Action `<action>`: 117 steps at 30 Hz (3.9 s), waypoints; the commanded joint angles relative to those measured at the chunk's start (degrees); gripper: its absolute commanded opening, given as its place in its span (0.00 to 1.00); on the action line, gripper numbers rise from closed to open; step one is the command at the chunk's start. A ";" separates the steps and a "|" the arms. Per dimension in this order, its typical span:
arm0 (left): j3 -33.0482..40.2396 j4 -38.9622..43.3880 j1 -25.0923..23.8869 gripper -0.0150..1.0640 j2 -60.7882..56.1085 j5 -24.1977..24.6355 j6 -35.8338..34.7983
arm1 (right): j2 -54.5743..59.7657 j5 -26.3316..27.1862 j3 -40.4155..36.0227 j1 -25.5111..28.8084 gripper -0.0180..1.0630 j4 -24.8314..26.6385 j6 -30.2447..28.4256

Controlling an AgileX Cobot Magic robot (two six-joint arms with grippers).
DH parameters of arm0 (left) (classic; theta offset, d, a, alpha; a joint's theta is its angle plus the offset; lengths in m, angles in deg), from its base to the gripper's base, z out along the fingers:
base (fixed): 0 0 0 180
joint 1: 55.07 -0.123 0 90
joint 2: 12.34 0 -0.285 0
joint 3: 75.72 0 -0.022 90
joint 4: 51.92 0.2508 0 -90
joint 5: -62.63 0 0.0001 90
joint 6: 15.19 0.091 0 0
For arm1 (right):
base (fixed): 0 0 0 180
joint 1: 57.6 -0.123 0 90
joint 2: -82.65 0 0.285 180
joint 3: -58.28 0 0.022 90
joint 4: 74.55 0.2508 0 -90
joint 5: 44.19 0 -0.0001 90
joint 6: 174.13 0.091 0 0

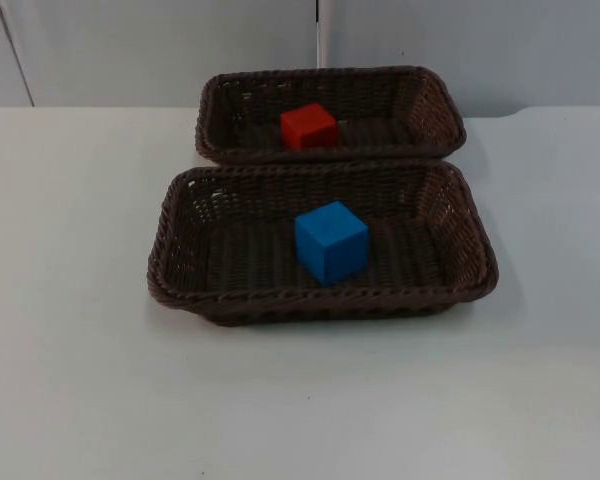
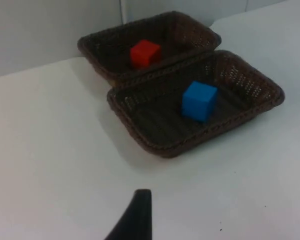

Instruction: Pick up one cube with the left hand and place it into the upper basket. Pick up one cube with the right hand and place it into the lower basket.

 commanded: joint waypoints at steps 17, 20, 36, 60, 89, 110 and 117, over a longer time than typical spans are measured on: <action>2.32 6.33 0.35 0.87 -0.26 2.91 -5.03 | -18.08 -13.08 -1.30 0.03 0.79 0.21 0.59; 2.32 6.33 0.35 0.87 -0.26 2.91 -5.03 | -20.26 -15.93 -1.30 0.03 0.79 0.21 0.59; 2.26 6.33 0.35 0.87 -0.26 2.91 -4.91 | -23.06 -26.44 -5.85 0.03 0.79 0.48 0.59; 2.26 6.33 0.35 0.87 -0.26 2.91 -4.91 | -23.06 -28.07 -9.30 0.03 0.79 1.59 0.59; 2.26 6.33 0.35 0.99 -0.26 2.91 -4.91 | -23.06 -28.07 -9.30 0.03 0.99 1.61 0.59; 2.26 6.97 -5.97 0.99 -0.26 2.91 -4.91 | -27.48 -28.99 -8.61 2.56 0.99 3.31 0.98; 2.26 7.24 -10.11 0.99 -0.26 2.91 -4.91 | -27.48 -28.99 -8.61 2.54 0.99 3.55 0.98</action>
